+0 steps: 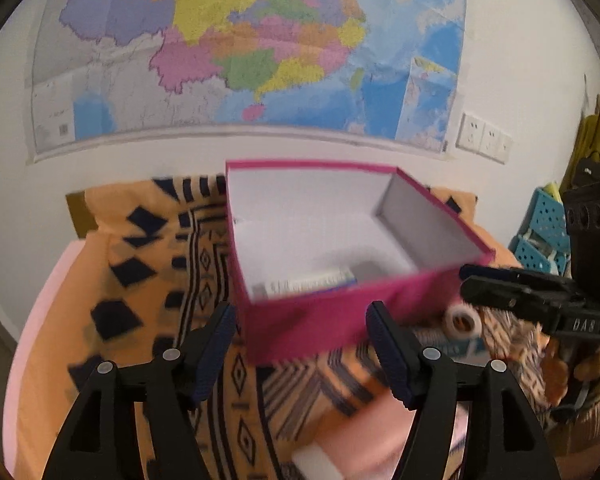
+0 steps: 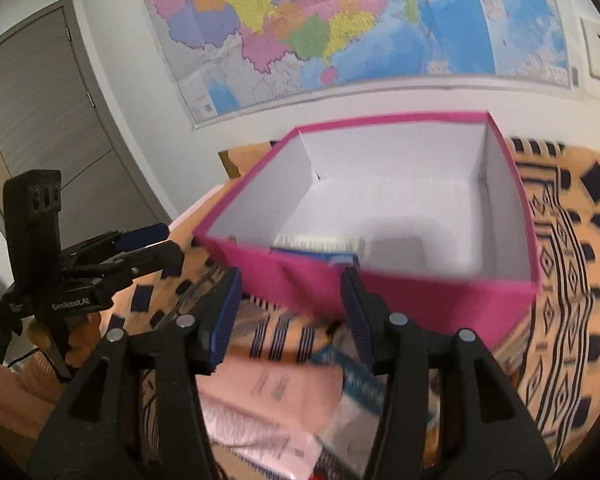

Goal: Organize rigid objects
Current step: 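Lower the blue medicine box into the magenta box and open the right gripper, then grasp the pink cosmetic tube with the right gripper and lift it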

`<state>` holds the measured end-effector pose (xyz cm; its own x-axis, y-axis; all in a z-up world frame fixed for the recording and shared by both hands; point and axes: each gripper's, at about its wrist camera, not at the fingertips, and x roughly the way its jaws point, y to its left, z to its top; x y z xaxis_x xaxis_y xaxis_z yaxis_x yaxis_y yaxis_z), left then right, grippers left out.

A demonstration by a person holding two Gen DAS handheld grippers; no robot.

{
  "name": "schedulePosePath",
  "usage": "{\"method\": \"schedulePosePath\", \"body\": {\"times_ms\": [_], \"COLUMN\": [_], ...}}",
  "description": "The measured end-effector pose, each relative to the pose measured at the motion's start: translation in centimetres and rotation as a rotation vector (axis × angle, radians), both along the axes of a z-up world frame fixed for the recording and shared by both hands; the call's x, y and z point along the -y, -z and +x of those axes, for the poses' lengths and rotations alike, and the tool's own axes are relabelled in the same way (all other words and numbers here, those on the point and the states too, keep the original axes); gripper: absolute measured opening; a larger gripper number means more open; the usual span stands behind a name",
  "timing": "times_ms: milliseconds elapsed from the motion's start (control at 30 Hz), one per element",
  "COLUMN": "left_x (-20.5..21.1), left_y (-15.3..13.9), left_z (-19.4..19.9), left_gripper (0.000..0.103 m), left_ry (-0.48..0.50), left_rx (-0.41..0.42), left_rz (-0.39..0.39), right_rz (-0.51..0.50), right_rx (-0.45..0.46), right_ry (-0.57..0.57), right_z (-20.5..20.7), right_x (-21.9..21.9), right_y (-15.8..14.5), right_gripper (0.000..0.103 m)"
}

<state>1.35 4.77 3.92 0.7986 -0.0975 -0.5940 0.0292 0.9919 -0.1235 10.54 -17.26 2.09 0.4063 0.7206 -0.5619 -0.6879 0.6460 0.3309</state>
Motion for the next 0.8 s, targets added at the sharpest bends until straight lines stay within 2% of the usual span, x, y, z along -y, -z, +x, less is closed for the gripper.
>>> {"method": "schedulePosePath", "body": {"times_ms": [167,267,400,800], "left_x": [0.3,1.0,1.3,0.7], "left_y": [2.3,3.5,4.4,6.3], "left_z": [-1.7,-2.3,-3.0,-4.3], "left_gripper": [0.069,0.069,0.069,0.069], "left_ry": [0.026,0.032,0.061,0.054], "left_rx": [-0.079,-0.118,-0.157,-0.24], "left_rz": [-0.068,-0.069,-0.104,-0.149], "right_rz": [-0.047,-0.067,-0.096,-0.123], "right_rx": [-0.066,-0.107,-0.126,-0.147], "right_ry": [0.019,0.021,0.026,0.044], "right_z": [-1.1,-1.5,-2.1,-2.5], "right_x": [1.3,1.5,1.5,0.6], "right_y": [2.5,4.0,5.0,6.6], "right_gripper": [0.054,0.054,0.054,0.054]}}
